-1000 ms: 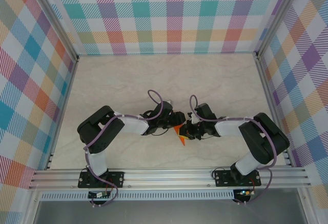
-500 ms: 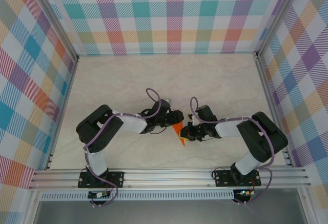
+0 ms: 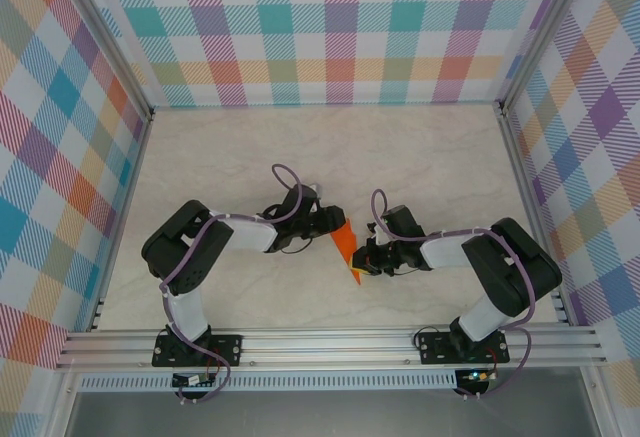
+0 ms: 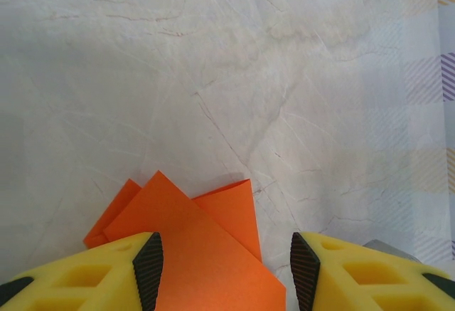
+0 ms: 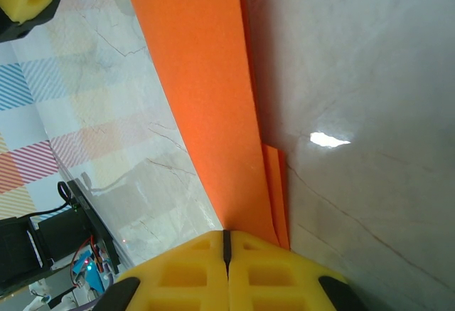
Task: Fold a paper plane with a square sheet of paper (pick it up from the middle)
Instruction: Fold the wing for the fifth time at the center of the table.
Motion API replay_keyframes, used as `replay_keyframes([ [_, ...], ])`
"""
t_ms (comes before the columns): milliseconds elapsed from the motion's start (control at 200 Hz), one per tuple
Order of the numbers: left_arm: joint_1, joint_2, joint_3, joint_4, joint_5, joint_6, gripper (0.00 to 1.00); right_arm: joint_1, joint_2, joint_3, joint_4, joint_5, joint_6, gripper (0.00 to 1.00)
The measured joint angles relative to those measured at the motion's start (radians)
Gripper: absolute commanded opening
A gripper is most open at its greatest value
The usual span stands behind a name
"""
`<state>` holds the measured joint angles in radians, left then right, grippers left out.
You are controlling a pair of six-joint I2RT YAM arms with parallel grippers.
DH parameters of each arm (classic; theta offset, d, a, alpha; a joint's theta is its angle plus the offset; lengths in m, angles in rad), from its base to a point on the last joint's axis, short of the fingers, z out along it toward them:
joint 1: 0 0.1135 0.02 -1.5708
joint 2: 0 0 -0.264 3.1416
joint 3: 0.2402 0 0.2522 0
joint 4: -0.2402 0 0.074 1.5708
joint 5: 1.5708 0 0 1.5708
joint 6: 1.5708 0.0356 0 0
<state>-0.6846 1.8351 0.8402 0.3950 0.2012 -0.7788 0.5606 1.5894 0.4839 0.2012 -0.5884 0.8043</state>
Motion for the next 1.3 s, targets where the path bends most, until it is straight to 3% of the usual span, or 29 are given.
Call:
replay_keyframes([
  [395, 0.062, -0.042, 0.002, -0.061, 0.018, 0.051, 0.53, 0.000, 0.002, 0.001, 0.001, -0.001, 0.001, 0.06],
  [715, 0.023, -0.191, -0.002, -0.062, 0.024, 0.016, 0.52, -0.005, 0.013, 0.010, -0.002, -0.015, 0.028, 0.05],
  [985, -0.069, -0.082, -0.002, 0.024, 0.037, -0.082, 0.50, -0.005, 0.017, 0.007, 0.019, -0.015, 0.087, 0.05],
  [1300, -0.081, 0.012, -0.019, 0.058, 0.022, -0.166, 0.46, -0.005, 0.015, -0.012, 0.068, -0.016, 0.132, 0.06],
])
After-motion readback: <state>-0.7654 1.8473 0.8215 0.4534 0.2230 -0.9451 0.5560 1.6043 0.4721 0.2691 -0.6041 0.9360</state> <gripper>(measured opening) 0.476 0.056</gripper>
